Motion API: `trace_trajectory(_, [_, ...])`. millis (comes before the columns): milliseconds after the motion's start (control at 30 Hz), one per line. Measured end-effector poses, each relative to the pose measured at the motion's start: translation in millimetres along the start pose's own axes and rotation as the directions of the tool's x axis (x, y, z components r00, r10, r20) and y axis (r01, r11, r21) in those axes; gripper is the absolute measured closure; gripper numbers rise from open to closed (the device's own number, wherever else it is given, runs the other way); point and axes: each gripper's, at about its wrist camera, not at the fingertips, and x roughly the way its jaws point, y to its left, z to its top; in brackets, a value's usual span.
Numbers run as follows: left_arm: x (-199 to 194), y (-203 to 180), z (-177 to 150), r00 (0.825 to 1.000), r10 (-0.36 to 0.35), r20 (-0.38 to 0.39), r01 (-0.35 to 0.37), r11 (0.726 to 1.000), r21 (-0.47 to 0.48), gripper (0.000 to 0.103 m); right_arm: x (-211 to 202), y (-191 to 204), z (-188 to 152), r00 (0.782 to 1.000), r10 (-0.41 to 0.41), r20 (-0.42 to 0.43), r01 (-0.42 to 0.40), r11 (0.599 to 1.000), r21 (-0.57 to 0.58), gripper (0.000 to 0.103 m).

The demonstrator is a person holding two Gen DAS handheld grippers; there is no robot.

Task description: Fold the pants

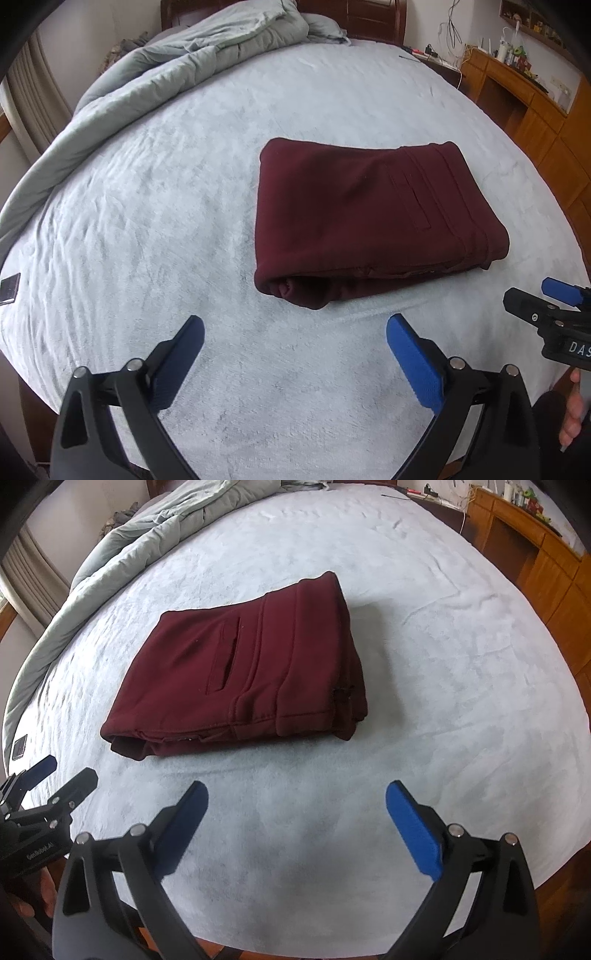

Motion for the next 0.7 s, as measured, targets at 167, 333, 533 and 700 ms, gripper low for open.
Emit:
trace_trajectory(167, [3.3,-1.1,1.0,1.000,0.012,-0.006,-0.012,1.000,0.007,0.004,0.3,4.5,3.0,1.000,-0.003,0.004,0.003,1.000,-0.016,0.007])
trace_trajectory(333, [6.4,-1.8,2.5,1.000,0.017,-0.010,-0.017,1.000,0.014,0.004,1.5,5.5,5.4,1.000,-0.001,0.005,0.001,1.000,-0.022,0.007])
trace_trajectory(533, [8.1,-1.9,1.9,1.000,0.008,-0.014,-0.008,1.000,0.011,0.004,3.0,5.3,5.2,1.000,-0.003,0.001,0.003,1.000,-0.026,0.007])
trace_trajectory(700, [10.7,1.8,2.6,1.000,-0.015,-0.024,0.014,1.000,-0.014,0.004,3.2,5.1,6.8,1.000,-0.002,-0.001,0.002,1.000,-0.029,0.007])
